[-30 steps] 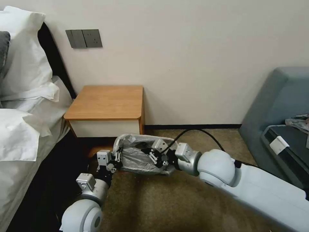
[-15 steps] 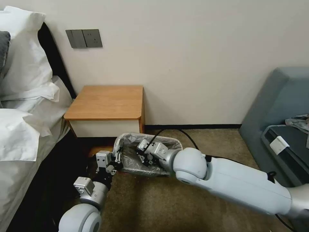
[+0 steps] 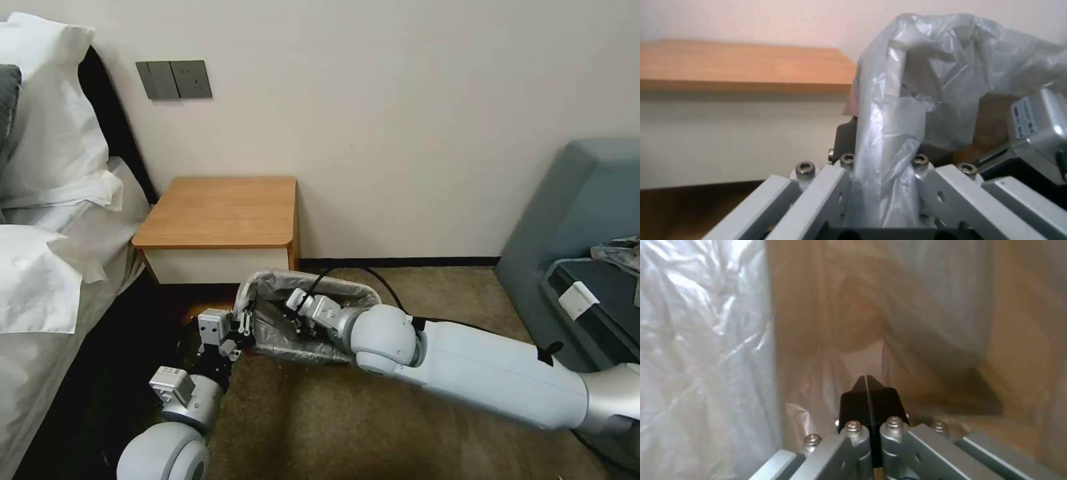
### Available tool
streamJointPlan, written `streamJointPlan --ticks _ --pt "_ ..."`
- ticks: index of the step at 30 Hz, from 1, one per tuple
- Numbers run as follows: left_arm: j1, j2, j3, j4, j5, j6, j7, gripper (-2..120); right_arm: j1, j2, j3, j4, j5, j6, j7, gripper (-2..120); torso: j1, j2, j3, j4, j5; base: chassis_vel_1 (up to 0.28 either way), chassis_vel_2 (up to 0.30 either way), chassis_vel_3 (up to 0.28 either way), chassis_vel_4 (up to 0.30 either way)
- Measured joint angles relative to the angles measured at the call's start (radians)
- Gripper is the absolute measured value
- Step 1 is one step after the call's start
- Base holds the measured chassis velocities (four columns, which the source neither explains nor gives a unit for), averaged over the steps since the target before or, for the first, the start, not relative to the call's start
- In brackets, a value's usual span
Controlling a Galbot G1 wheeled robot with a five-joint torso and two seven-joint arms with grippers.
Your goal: Pick up the garbage bag from the table and place it over the trash can.
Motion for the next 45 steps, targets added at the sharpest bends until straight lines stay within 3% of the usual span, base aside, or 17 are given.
streamJointPlan --ticks 14,45 --pt "0.015 -0.006 -0.001 -0.042 0.074 -0.002 0.034 3 0.109 0.033 -0.143 -0.06 0.089 0.0 0.061 0 0.0 0.0 0.0 0.0 0.0 0.0 0.0 0.0 0.0" --pt "0.051 -0.008 0.002 -0.094 0.098 -0.002 0.059 3 0.123 0.072 -0.175 -0.143 0.089 0.001 0.104 0 0.0 0.0 0.0 0.0 0.0001 0.0 0.0 0.0 0.0"
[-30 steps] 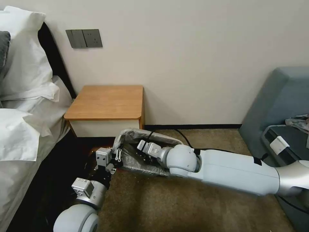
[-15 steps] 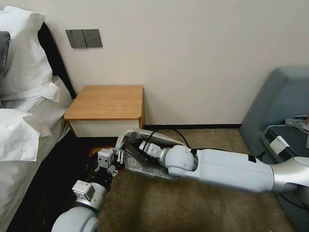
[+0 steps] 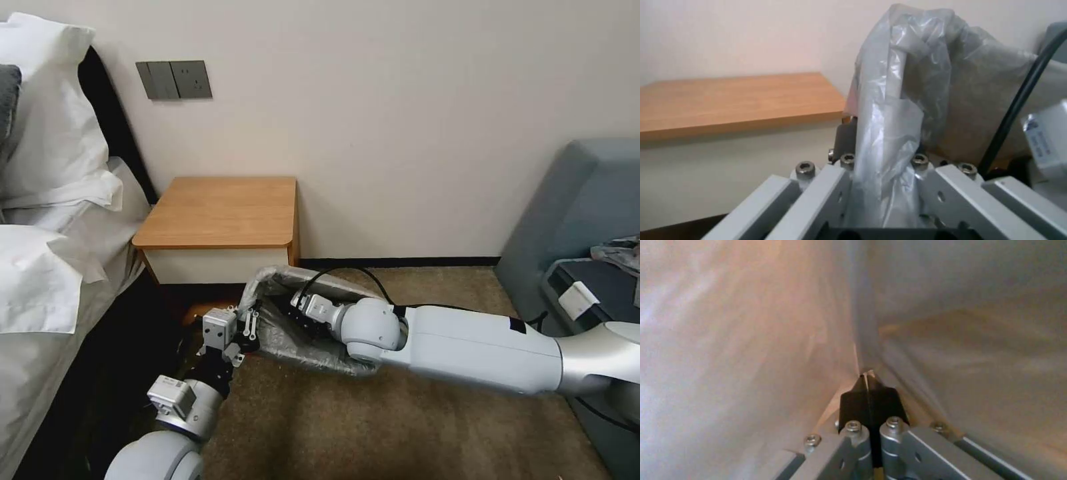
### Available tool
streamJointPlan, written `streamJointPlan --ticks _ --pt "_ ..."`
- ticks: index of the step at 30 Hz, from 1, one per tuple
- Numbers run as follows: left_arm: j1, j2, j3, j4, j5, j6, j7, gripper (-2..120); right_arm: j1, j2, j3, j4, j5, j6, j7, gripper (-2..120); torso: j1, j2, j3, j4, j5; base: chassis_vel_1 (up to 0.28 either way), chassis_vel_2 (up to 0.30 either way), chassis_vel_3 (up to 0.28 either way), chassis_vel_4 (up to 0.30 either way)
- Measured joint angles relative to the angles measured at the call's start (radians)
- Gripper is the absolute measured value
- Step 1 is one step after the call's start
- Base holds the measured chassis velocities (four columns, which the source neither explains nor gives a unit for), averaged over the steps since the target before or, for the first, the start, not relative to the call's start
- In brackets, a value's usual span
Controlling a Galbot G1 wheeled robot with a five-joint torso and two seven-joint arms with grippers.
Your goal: Pick up the garbage bag from the table and place it over the trash can.
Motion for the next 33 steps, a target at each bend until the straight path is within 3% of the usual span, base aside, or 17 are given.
streamJointPlan --ticks 15,22,27,33 --pt "0.004 -0.001 -0.011 0.003 -0.018 0.008 -0.001 3 -0.002 -0.014 -0.002 0.03 0.028 0.0 0.025 0 0.0 0.0 0.0 -0.0001 0.0001 0.0 0.0 0.0 0.0" --pt "-0.013 -0.002 -0.01 0.054 -0.039 0.024 -0.018 3 0.004 -0.055 0.02 0.131 0.209 0.0 0.094 0 0.0 0.0 0.0 0.0 0.0 0.0 0.0 0.0 0.0" --pt "-0.021 -0.004 -0.006 0.069 -0.053 0.036 -0.025 3 -0.002 -0.075 0.03 0.16 0.242 0.0 0.103 0 0.0 0.0 0.0 -0.0001 0.0 0.0 0.0 0.0 0.0" --pt "-0.041 -0.008 0.0 0.113 -0.171 0.098 -0.089 3 -0.047 -0.11 0.101 0.209 0.272 0.002 0.105 0 0.0 0.0 0.0 0.0 0.0001 0.0 0.0 0.0 0.0"
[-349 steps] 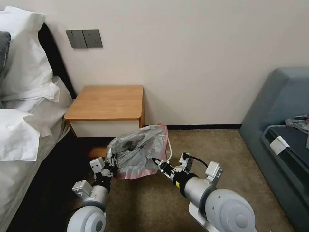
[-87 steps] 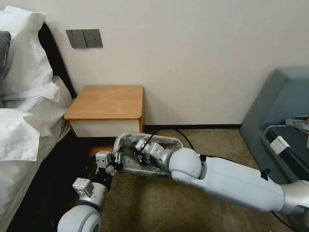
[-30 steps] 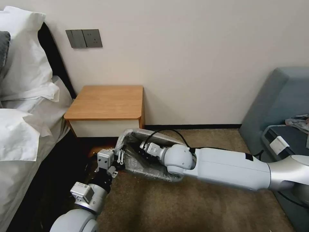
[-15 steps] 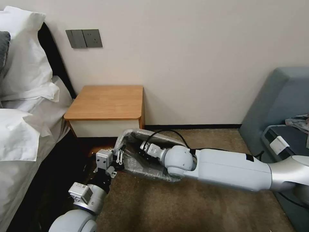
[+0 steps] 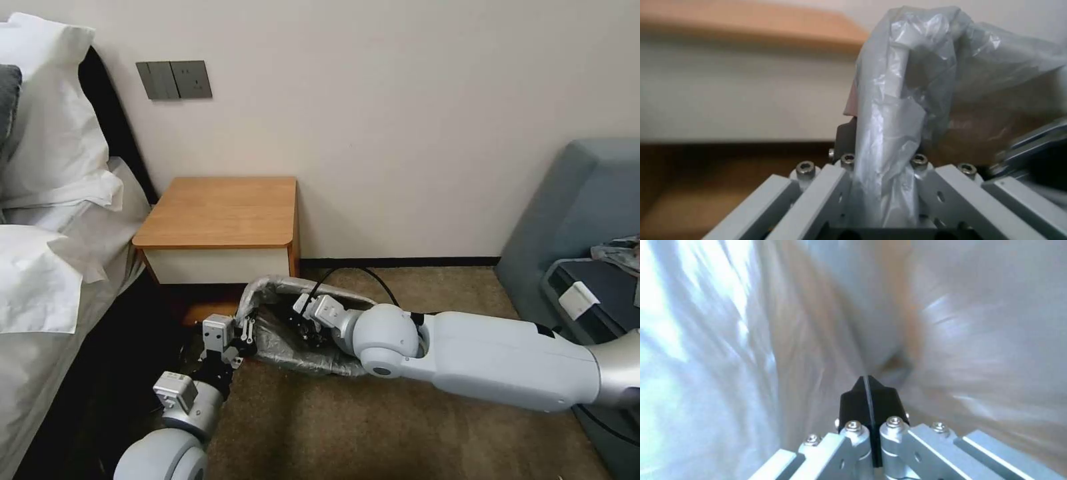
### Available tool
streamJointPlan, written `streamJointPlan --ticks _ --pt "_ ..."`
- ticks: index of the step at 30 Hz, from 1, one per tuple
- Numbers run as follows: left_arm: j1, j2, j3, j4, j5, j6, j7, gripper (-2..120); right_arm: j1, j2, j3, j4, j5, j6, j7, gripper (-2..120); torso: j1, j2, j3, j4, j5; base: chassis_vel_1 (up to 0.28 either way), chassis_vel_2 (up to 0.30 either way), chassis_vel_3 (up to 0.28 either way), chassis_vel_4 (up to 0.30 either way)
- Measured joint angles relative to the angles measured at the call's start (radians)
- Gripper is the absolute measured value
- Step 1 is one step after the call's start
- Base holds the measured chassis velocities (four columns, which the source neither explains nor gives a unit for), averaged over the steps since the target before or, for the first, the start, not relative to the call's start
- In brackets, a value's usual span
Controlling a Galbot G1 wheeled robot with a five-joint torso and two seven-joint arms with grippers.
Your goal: Pick up the garbage bag from the table and place it over the trash can.
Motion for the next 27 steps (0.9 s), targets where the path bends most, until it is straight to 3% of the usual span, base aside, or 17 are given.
streamJointPlan --ticks 8,15,18,19,21,27 --pt "-0.019 -0.004 0.022 0.048 -0.083 0.068 -0.093 3 -0.091 -0.041 0.117 0.053 0.083 0.003 0.008 0 0.0 0.0 0.0 0.0 0.0 0.0 0.0 0.0 0.0" --pt "-0.02 -0.004 0.043 0.081 -0.118 0.118 -0.173 3 -0.306 -0.099 0.305 0.123 0.057 0.061 -0.008 0 0.0 0.0 0.0 0.0 0.0002 0.0 0.0 0.0 0.0" --pt "-0.013 0.012 0.062 0.084 -0.155 0.142 -0.221 3 -0.509 -0.137 0.513 0.172 -0.04 0.135 -0.072 2 0.0 0.0 0.0 0.0 0.0003 0.0 0.0 0.0 0.0" --pt "-0.013 0.012 0.062 0.084 -0.155 0.142 -0.221 3 -0.509 -0.137 0.513 0.172 -0.04 0.135 -0.072 2 0.0 0.0 0.0 0.0 0.0003 0.0 0.0 0.0 0.0" --pt "-0.006 0.023 0.067 0.083 -0.169 0.148 -0.237 3 -0.632 -0.161 0.636 0.181 -0.153 0.191 -0.145 11 0.0 0.0 0.0 -0.0006 0.0003 0.0 0.0 0.0 0.0" --pt "0.009 0.019 0.085 0.084 -0.198 0.154 -0.295 3 -0.835 -0.158 0.789 0.177 -0.346 0.311 -0.177 30 0.0 0.0 0.0 -0.0002 0.0003 0.0 0.0 0.0 0.0"
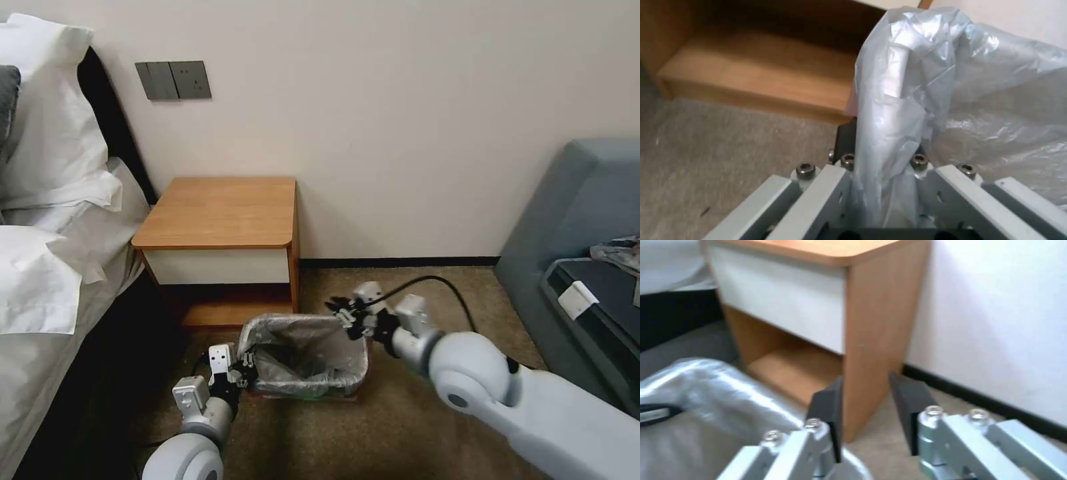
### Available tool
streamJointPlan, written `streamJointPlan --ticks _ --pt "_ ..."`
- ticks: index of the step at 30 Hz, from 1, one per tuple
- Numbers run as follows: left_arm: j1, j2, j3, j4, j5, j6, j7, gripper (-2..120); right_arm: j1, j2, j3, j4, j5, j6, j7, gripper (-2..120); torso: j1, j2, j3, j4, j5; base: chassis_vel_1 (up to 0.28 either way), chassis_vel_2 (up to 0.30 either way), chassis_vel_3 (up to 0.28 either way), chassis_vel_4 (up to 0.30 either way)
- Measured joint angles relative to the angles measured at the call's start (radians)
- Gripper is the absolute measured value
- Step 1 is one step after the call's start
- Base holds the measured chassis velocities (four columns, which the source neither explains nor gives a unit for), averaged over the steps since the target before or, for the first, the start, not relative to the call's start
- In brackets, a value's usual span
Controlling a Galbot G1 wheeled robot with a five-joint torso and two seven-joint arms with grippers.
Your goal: Pick up the garbage bag from the table and place it over the trash can.
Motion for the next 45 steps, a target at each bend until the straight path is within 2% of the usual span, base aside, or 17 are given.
streamJointPlan --ticks 3,4,7,8,11,15,17,21,29,31,34,35,38,39,42,44,45 --pt "0.011 -0.008 0.024 0.003 -0.009 0.003 -0.037 3 -0.115 0.058 0.07 -0.006 -0.152 0.089 0.031 44 0.0 0.0 0.0 0.0003 -0.0003 0.0 0.0 0.0 0.0" --pt "0.011 -0.008 0.024 0.003 -0.009 0.003 -0.037 3 -0.115 0.058 0.07 -0.006 -0.152 0.089 0.031 44 0.0 0.0 0.0 0.0003 -0.0003 0.0 0.0 0.0 0.0" --pt "0.028 -0.012 0.052 -0.007 -0.01 0.01 -0.059 3 -0.29 0.181 0.196 0.011 -0.325 0.157 0.05 60 0.0 0.0 0.0 0.0003 -0.0001 0.0 0.0 0.0 0.0" --pt "0.028 -0.012 0.052 -0.007 -0.01 0.01 -0.059 3 -0.29 0.181 0.196 0.011 -0.325 0.157 0.05 60 0.0 0.0 0.0 0.0003 -0.0001 0.0 0.0 0.0 0.0" --pt "0.039 -0.011 0.065 -0.009 -0.003 0.012 -0.06 3 -0.448 0.289 0.293 0.034 -0.472 0.218 0.04 73 0.0 0.0 0.0 -0.0002 -0.0005 0.0 0.0 0.0 0.0" --pt "0.045 -0.01 0.066 -0.009 -0.002 0.011 -0.058 3 -0.506 0.314 0.316 0.041 -0.531 0.255 0.043 84 0.0 0.0 0.0 0.0001 -0.0004 0.0 0.0 0.0 0.0" --pt "0.049 -0.011 0.067 -0.004 -0.001 0.009 -0.057 3 -0.527 0.317 0.328 0.041 -0.548 0.271 0.052 95 0.0 0.0 0.0 0.0002 -0.0004 0.0 0.0 0.0 0.0" --pt "0.051 -0.016 0.066 0.007 0.006 0.007 -0.056 3 -0.53 0.314 0.337 0.041 -0.551 0.276 0.059 100 0.0 0.0 0.0 0.0002 -0.0004 0.0 0.0 0.0 0.0" --pt "0.052 -0.018 0.056 0.025 0.026 0.01 -0.049 3 -0.527 0.313 0.327 0.042 -0.541 0.272 0.064 100 0.0 0.0 0.0 0.0003 -0.0003 0.0 0.0 0.0 0.0" --pt "0.052 -0.02 0.052 0.03 0.026 0.01 -0.049 7 -0.528 0.308 0.323 0.042 -0.534 0.27 0.067 100 0.0 0.0 0.0 0.0003 -0.0004 0.0 0.0 0.0 0.0" --pt "0.051 -0.023 0.046 0.034 0.026 0.01 -0.046 19 -0.528 0.29 0.326 0.051 -0.511 0.258 0.073 100 0.0 0.0 0.0 0.0003 0.0 0.0 0.0 0.0 0.0" --pt "0.051 -0.023 0.046 0.034 0.026 0.01 -0.046 19 -0.528 0.29 0.326 0.051 -0.511 0.258 0.073 100 0.0 0.0 0.0 0.0003 0.0 0.0 0.0 0.0 0.0" --pt "0.045 -0.025 0.043 0.042 0.027 0.001 -0.039 34 -0.528 0.272 0.337 0.07 -0.476 0.24 0.084 100 0.0 0.0 0.0 0.0003 -0.0003 0.0 0.0 0.0 0.0" --pt "0.045 -0.025 0.043 0.042 0.027 0.001 -0.039 34 -0.528 0.272 0.337 0.07 -0.476 0.24 0.084 100 0.0 0.0 0.0 0.0003 -0.0003 0.0 0.0 0.0 0.0" --pt "0.043 -0.027 0.039 0.044 0.031 -0.003 -0.033 45 -0.533 0.26 0.349 0.085 -0.463 0.231 0.087 100 0.0 0.0 0.0 0.0003 -0.0003 0.0 0.0 0.0 0.0" --pt "0.048 -0.025 0.034 0.035 0.033 -0.012 -0.02 56 -0.542 0.257 0.359 0.104 -0.446 0.223 0.092 100 0.0 0.0 0.0 0.0002 -0.0004 0.0 0.0 0.0 0.0" --pt "0.048 -0.025 0.034 0.035 0.033 -0.012 -0.02 56 -0.542 0.257 0.359 0.104 -0.446 0.223 0.092 100 0.0 0.0 0.0 0.0002 -0.0004 0.0 0.0 0.0 0.0"
